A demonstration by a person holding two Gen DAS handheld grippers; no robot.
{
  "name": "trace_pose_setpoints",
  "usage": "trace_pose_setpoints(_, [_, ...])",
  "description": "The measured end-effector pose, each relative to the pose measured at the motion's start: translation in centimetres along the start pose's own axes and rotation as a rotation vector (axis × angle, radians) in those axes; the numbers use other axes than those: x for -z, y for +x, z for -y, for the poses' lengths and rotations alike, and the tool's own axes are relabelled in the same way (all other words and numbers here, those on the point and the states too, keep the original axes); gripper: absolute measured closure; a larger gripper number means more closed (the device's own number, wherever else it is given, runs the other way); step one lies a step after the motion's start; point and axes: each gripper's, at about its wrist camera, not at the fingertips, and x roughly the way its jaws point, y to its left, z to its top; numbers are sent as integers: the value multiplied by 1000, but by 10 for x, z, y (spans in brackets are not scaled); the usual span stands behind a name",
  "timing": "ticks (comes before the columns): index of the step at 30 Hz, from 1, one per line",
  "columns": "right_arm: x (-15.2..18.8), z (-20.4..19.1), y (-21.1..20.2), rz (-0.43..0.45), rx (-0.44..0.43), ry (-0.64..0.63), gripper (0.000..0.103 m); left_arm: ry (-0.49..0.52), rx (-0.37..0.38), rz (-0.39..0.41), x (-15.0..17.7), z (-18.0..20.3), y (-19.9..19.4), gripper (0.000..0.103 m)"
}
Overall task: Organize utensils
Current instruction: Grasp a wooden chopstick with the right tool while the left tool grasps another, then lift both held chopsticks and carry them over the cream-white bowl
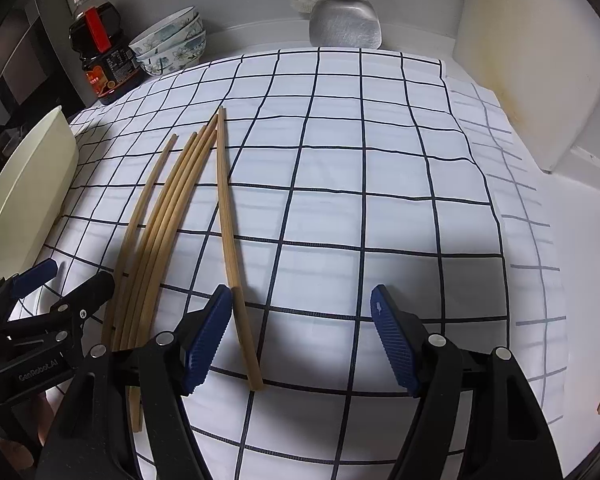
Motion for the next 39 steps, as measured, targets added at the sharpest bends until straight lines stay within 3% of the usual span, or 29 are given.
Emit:
trace_pose_setpoints(4, [0,1,0,1,0,3,34,-13,20,1,-3,3,-1,6])
trace_pose_setpoints(15, [0,-1,1,13,11,-3,34,35,-37,-2,-4,6,7,6])
trace_pose_setpoints(21, [1,-14,7,39,65,-55,31,44,-24,7,-3,4,7,7])
trace_pose_setpoints(26, [1,-18,8,60,56,-65,32,75,-9,42,0,7,0,34])
trace_pose_setpoints(28, [1,-21,7,70,47,-77,41,87,0,51,0,9,-2,46])
trace_pose_setpoints(30, [2,-26,5,80,43,-96,71,99,9,60,2,11,-4,60])
trace_pose_setpoints(32, [1,-32,4,81,52,-118,89,111,20,64,3,14,-6,82])
trace_pose_setpoints(34, [2,-40,5,83,72,-146,93,125,26,67,5,17,-7,95])
trace_pose_setpoints(39, [1,-41,6,85,65,-132,97,137,42,76,9,18,-10,95])
